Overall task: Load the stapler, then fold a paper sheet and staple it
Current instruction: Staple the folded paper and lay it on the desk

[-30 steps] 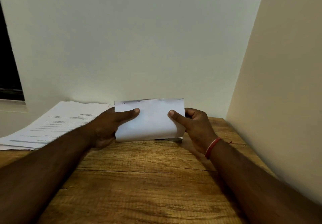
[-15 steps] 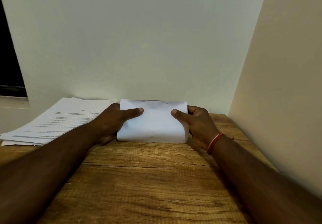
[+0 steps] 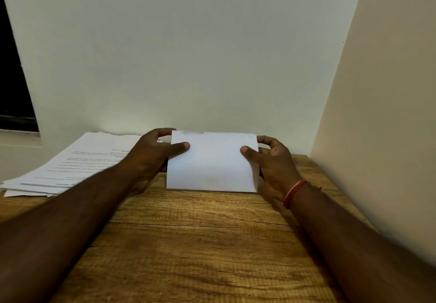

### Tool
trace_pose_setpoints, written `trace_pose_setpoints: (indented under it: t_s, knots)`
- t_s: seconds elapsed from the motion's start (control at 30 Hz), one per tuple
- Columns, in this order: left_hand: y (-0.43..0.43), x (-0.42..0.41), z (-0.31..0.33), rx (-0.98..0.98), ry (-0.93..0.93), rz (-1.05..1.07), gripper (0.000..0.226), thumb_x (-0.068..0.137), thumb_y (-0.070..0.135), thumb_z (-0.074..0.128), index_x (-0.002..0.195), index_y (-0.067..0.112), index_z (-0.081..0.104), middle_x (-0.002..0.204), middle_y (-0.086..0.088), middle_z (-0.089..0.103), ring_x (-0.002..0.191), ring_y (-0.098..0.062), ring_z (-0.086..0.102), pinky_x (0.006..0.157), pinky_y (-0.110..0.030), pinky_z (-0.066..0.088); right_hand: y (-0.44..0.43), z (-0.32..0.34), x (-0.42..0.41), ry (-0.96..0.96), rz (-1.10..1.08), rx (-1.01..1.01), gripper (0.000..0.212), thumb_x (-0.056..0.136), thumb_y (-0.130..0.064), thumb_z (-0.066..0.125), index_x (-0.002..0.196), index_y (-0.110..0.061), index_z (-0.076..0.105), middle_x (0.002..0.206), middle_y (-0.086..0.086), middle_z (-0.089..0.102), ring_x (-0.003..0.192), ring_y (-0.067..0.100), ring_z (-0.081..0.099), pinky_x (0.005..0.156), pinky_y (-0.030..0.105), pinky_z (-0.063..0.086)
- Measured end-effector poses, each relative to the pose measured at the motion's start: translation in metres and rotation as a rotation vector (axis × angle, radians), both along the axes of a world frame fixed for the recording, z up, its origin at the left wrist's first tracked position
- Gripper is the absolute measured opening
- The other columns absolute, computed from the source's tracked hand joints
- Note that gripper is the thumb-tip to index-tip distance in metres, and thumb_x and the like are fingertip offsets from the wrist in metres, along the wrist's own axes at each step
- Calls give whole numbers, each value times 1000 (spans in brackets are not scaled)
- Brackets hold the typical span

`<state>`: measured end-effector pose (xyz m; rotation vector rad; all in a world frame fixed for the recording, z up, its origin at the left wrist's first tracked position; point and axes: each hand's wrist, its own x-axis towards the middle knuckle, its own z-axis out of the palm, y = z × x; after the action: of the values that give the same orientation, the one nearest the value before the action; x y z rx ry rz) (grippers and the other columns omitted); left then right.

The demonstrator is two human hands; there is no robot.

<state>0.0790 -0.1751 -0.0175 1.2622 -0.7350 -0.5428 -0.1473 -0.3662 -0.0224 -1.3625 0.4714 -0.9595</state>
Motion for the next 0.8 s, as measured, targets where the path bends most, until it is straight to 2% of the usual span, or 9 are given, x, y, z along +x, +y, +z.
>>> trace_pose_setpoints:
  t_s: [0.07,0.17,0.3,0.37,0.5,0.67,0.8]
  knots:
    - [0,0,-2,16,-43,-50,47,95,13,87,137,26,72,116,-11,85,103,-35,84,88,-52,69,-2,1,-2,-2,33,-18,62,88,-4,89,140,-22,62,112,15,84,104,34,82,89,54,68]
    - [-1,1,-4,16,-85,-54,34,100,16,81,133,20,76,118,-9,85,108,-37,83,90,-52,67,-4,2,-3,-14,74,-11,58,91,-1,85,141,-25,66,113,16,83,103,36,82,89,52,67]
    - [-1,3,-4,-2,-88,-42,25,103,16,77,128,16,78,117,-11,85,104,-34,84,73,-38,68,-2,3,-2,-21,65,10,34,96,-4,81,127,-17,76,117,17,82,97,34,81,89,53,67]
    - [0,4,-3,-3,-94,-59,25,104,15,76,129,16,79,118,-12,85,103,-33,83,69,-35,68,-3,3,-1,-21,44,21,24,97,-6,80,119,-14,77,117,20,81,95,35,80,90,54,64]
    - [2,5,-1,-5,-100,-99,25,104,14,75,128,17,81,120,-13,84,99,-30,82,74,-38,70,-6,3,-3,-23,69,36,19,94,-7,83,111,-14,77,122,27,78,97,38,77,94,57,58]
    - [4,2,1,-10,-134,-118,25,105,14,74,128,18,81,119,-12,85,99,-28,83,75,-36,70,-2,4,-6,-19,70,2,23,91,-5,86,112,-12,78,113,19,82,98,37,80,91,55,65]
    - [3,3,-2,-51,-235,-37,22,103,14,77,123,22,85,112,-11,86,103,-33,83,85,-44,69,-2,1,-3,0,-20,-72,18,89,-11,90,105,-11,81,109,18,83,110,44,78,97,66,61]
